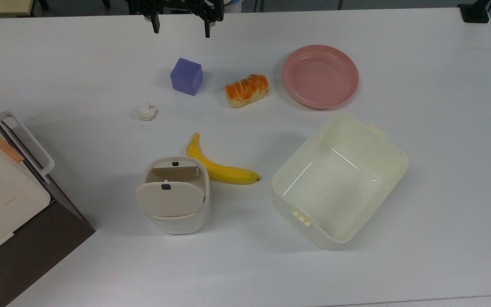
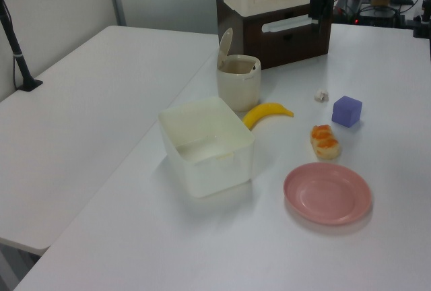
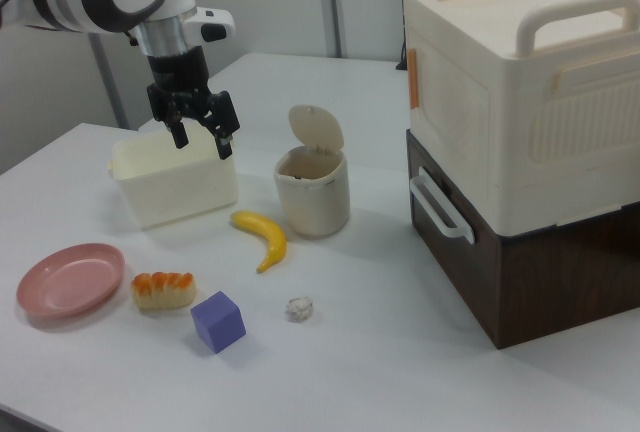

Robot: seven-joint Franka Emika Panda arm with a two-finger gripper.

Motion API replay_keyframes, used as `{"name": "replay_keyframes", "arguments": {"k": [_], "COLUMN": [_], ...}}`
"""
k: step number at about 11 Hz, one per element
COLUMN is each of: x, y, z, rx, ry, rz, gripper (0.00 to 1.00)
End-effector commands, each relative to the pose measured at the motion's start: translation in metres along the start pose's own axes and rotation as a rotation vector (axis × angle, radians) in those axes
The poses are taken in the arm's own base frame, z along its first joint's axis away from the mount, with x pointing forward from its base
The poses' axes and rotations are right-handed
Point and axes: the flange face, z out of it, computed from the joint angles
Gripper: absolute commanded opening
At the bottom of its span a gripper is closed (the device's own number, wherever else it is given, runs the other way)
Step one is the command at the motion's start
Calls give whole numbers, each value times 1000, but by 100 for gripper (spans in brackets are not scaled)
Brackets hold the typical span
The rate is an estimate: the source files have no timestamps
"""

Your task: Grab it up and put it in the trash

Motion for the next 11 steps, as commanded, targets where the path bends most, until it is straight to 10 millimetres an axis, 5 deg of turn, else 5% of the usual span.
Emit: {"name": "replay_keyframes", "arguments": {"k": [1,7,11], "x": [-7,-9,-5], "y": [-2,4,41], "z": [1,18,43], "rx": [-29,-15,5], "ry": [-13,-47,-49], "rz": [-35,33,126], "gripper": [100,100,100]}}
